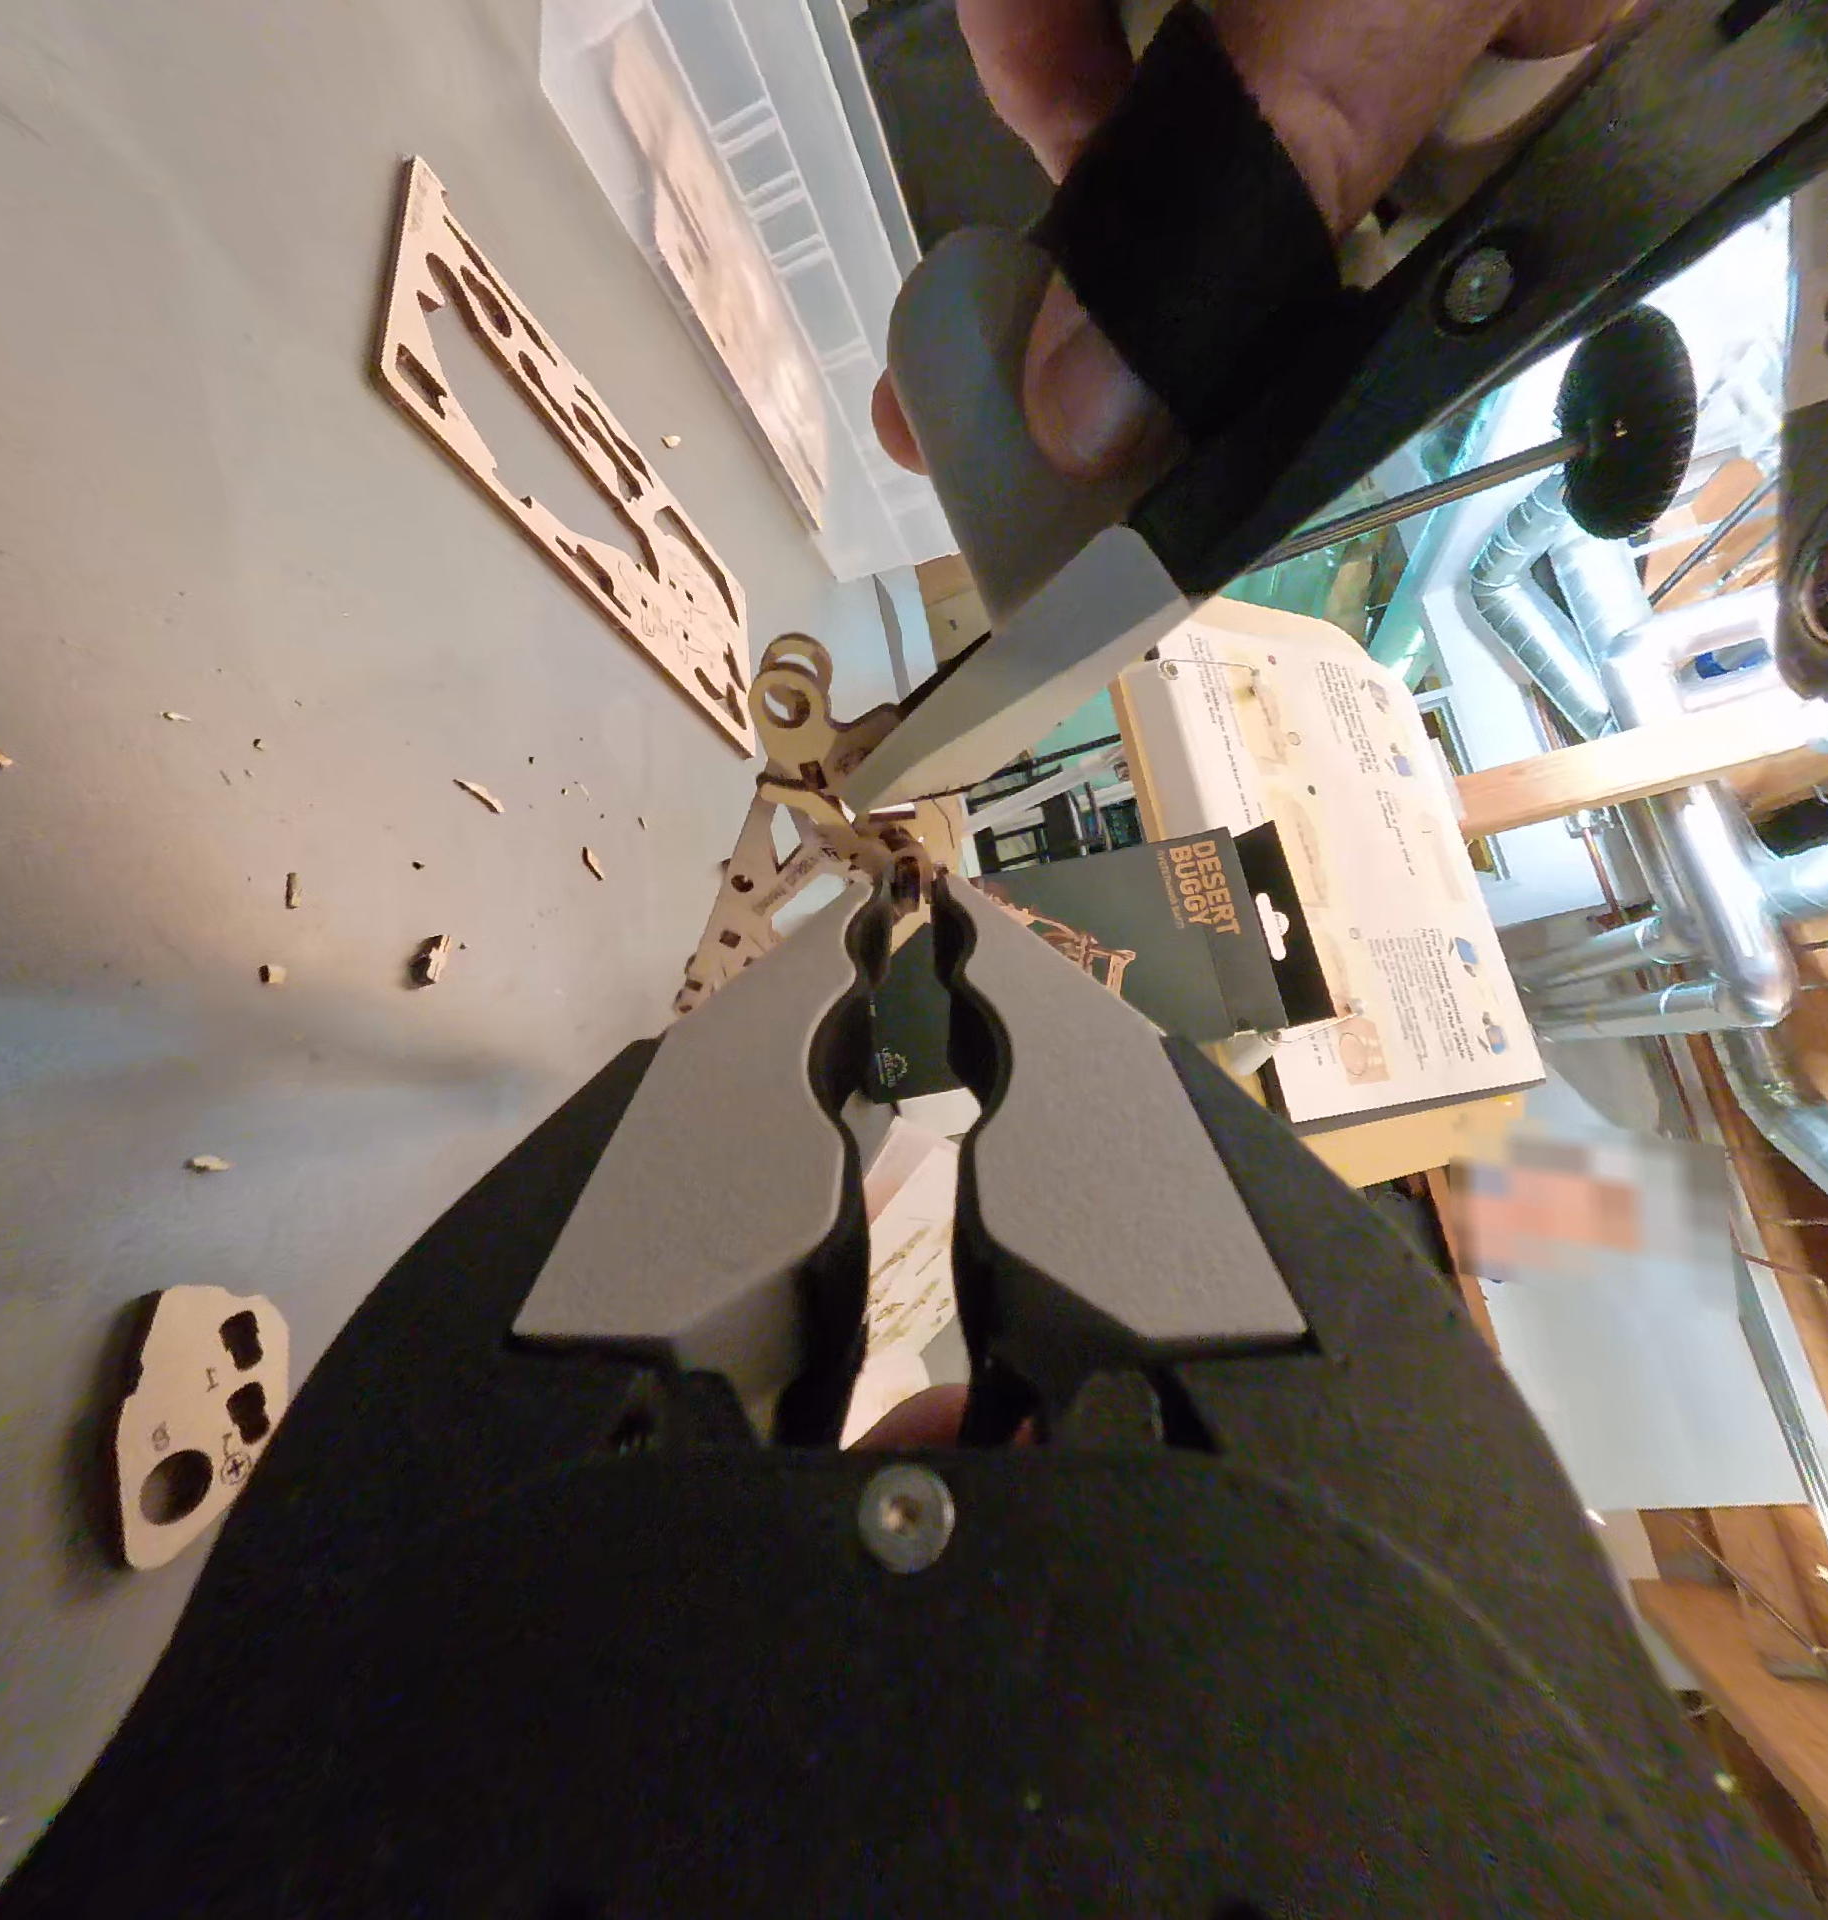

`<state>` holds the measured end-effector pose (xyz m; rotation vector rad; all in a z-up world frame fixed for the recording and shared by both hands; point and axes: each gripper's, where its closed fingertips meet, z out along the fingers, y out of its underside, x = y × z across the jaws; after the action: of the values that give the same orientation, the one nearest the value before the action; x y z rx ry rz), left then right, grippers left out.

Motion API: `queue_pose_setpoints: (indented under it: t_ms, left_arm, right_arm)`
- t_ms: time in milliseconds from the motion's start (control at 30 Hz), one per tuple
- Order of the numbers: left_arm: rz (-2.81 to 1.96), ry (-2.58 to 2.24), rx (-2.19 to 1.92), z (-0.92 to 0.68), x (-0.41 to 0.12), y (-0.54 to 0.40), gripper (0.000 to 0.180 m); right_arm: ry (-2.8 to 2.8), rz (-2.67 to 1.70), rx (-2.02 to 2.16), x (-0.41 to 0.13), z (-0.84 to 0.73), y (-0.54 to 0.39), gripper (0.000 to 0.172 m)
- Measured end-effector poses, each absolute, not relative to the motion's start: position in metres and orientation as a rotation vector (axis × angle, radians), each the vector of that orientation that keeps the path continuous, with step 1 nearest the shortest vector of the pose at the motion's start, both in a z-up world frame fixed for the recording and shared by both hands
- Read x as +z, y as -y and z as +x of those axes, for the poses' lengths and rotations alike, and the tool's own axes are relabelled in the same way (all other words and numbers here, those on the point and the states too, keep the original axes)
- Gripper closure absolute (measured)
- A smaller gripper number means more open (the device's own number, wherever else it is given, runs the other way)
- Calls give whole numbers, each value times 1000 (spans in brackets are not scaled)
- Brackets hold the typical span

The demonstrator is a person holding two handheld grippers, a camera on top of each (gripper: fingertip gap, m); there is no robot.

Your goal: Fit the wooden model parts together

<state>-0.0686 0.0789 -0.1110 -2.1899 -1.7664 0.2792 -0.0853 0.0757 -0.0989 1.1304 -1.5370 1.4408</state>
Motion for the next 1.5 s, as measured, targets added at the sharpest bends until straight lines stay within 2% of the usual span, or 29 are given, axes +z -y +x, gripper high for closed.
queue_pose_setpoints:
  t_ms: [33, 1500]
  left_arm:
    - [-2188, 1766, 279, -69, -111, -79, 177]
    - [-2120, 1706, 320, -76, -84, -88, 176]
  right_arm:
    - [1541, 1130, 1445, -99, -85, -76, 168]
    - [1450, 1011, 1547, -73, -92, -82, 168]
